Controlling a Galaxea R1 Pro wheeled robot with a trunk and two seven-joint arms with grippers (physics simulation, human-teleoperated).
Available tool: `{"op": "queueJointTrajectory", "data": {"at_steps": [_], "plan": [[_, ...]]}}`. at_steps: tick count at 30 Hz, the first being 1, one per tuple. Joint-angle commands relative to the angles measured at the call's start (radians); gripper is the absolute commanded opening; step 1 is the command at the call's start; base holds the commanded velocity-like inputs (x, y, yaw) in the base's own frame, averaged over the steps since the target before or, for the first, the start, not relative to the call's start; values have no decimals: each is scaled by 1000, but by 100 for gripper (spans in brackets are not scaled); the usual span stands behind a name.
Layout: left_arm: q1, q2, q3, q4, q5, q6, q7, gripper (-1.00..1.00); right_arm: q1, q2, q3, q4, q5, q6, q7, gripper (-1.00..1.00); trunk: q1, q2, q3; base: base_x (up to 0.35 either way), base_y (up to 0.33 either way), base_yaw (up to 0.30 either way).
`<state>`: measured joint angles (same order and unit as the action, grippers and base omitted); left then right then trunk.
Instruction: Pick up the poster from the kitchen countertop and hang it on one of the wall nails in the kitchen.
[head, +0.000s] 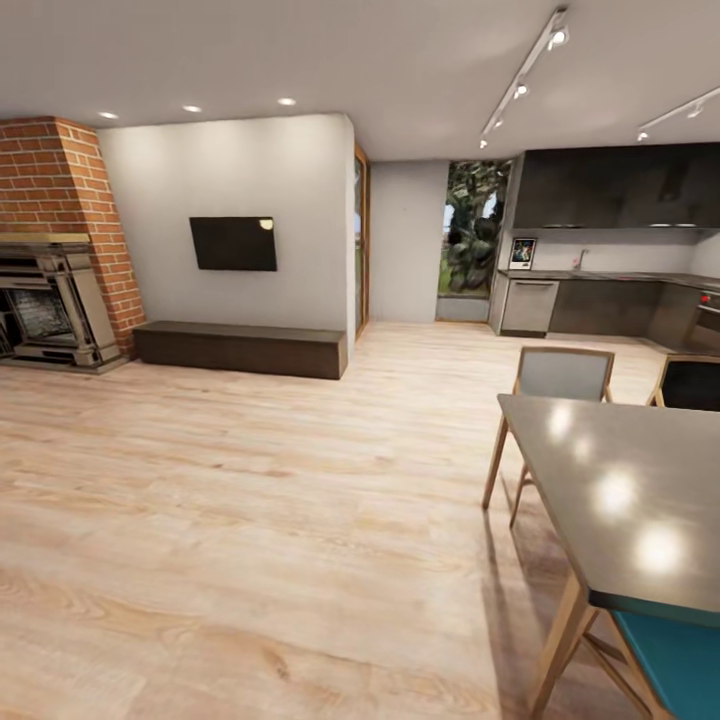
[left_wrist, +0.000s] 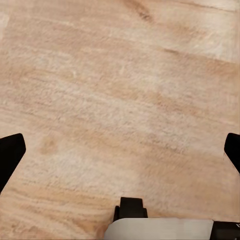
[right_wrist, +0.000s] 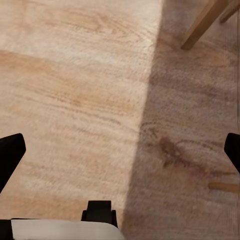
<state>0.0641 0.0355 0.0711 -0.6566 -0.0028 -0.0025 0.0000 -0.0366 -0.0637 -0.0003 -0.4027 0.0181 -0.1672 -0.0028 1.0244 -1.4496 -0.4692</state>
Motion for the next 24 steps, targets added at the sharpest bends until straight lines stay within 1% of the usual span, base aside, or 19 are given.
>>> {"op": "queueJointTrajectory", "data": {"at_steps": [1,4,12,17,24], "plan": [[0,0,1,-1,0,0,0,100,0,-4,0,0,2,-3,0,100,1,0,-1,340,-94,0],[0,0,1,-1,0,-1,0,100,0,-9,-1,0,2,-3,0,100,1,0,-1,340,-66,0],[0,1,1,-1,0,1,0,100,0,-11,0,-1,2,-3,1,100,1,0,-1,342,1,0],[0,1,1,-1,0,1,0,100,0,-10,0,-1,2,-3,1,100,1,0,-1,342,93,0],[0,1,1,0,0,1,0,100,0,-10,0,-1,2,-3,1,100,1,0,-1,337,156,0]]}}
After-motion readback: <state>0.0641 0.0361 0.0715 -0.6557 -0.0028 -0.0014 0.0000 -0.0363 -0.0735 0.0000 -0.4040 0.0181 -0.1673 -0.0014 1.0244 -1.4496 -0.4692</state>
